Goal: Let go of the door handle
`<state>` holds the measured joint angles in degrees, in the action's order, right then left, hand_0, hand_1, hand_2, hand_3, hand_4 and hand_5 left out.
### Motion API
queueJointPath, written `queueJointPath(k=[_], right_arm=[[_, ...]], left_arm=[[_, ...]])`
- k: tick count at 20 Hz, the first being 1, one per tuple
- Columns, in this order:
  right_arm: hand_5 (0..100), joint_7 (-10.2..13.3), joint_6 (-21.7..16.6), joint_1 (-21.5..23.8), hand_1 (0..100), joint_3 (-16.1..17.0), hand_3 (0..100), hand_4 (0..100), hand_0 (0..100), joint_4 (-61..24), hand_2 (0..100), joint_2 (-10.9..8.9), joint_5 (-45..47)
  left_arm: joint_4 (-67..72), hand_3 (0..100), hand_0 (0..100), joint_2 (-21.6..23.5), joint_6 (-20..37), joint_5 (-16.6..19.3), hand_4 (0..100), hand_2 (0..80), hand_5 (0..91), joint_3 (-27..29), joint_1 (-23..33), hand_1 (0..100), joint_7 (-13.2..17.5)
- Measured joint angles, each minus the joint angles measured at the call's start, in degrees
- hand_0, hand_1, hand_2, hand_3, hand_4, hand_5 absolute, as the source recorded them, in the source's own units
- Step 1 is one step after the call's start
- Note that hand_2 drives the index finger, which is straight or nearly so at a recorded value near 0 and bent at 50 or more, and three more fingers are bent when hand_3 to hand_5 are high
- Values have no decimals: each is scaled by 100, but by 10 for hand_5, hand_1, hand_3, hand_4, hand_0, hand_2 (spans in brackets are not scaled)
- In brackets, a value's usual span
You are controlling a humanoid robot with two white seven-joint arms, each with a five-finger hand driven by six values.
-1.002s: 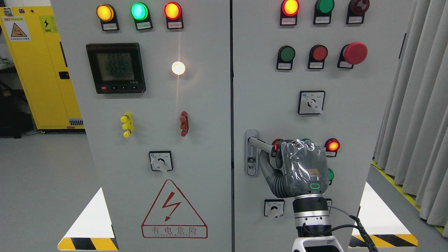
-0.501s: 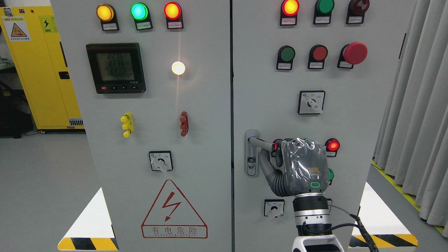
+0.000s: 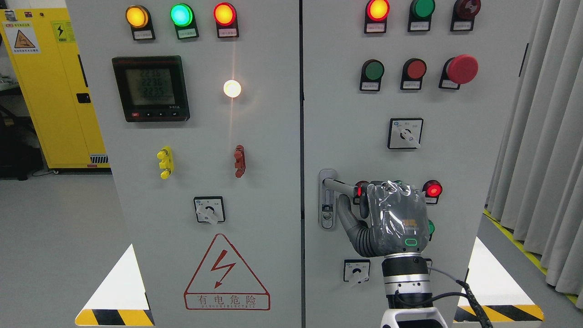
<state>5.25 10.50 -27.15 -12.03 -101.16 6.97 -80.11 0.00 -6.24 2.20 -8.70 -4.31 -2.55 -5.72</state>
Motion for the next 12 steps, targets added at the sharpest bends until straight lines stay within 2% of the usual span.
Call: queueJointPath(k=[2, 4, 5, 6, 8, 10, 12], right_arm=[[1000, 67, -24, 86, 457, 8, 1000, 1000, 597, -32, 898, -26, 5], [1000, 91, -61, 198, 457, 37, 1000, 1000, 598, -80, 811, -55, 11], [1000, 117, -98, 264, 457, 57, 1000, 1000, 598, -114, 811, -71, 13], [938, 150, -145, 337, 455, 84, 1000, 967, 597, -153, 709, -87, 16], [896, 269, -308, 489, 450, 160, 1000, 929, 587, -232, 671, -113, 50], [699, 379, -536, 674, 443, 266, 854, 813, 556, -325, 580, -136, 136], [614, 438, -766, 849, 440, 391, 756, 729, 543, -420, 504, -155, 213]], left_arm=[[0, 0, 120, 0, 0, 0, 0, 0, 0, 0, 0, 556, 0], [0, 0, 120, 0, 0, 0, 0, 0, 0, 0, 0, 556, 0], [0, 0, 120, 0, 0, 0, 0, 0, 0, 0, 0, 556, 0], [0, 0, 120, 0, 0, 0, 0, 0, 0, 0, 0, 556, 0], [0, 0, 120, 0, 0, 0, 0, 0, 0, 0, 0, 556, 0], [0, 0, 120, 0, 0, 0, 0, 0, 0, 0, 0, 556, 0], [0, 0, 120, 0, 0, 0, 0, 0, 0, 0, 0, 556, 0]])
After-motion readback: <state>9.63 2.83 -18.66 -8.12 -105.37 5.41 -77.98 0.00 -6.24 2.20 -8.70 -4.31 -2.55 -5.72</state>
